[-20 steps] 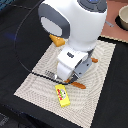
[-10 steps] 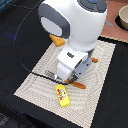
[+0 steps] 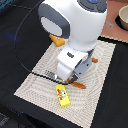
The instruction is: Interact with the objects in diverse but meaningful ways.
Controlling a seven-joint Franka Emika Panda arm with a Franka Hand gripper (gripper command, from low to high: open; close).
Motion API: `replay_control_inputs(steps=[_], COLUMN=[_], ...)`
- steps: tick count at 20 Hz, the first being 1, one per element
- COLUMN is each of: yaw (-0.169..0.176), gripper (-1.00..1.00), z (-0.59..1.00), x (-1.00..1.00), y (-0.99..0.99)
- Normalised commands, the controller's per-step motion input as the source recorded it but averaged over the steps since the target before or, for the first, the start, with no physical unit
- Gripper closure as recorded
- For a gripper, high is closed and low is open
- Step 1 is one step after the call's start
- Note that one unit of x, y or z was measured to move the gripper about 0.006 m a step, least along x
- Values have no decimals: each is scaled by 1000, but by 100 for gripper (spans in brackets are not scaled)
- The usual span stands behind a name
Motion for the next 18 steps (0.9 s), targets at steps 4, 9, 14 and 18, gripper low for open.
replay_control_inputs(steps=[4,9,14,18], yaw=[0,-2,-3,-6], gripper=[100,100,100,100], z=[254,1000,1000,756], x=[-137,-553,-799,-953], y=[171,239,185,156])
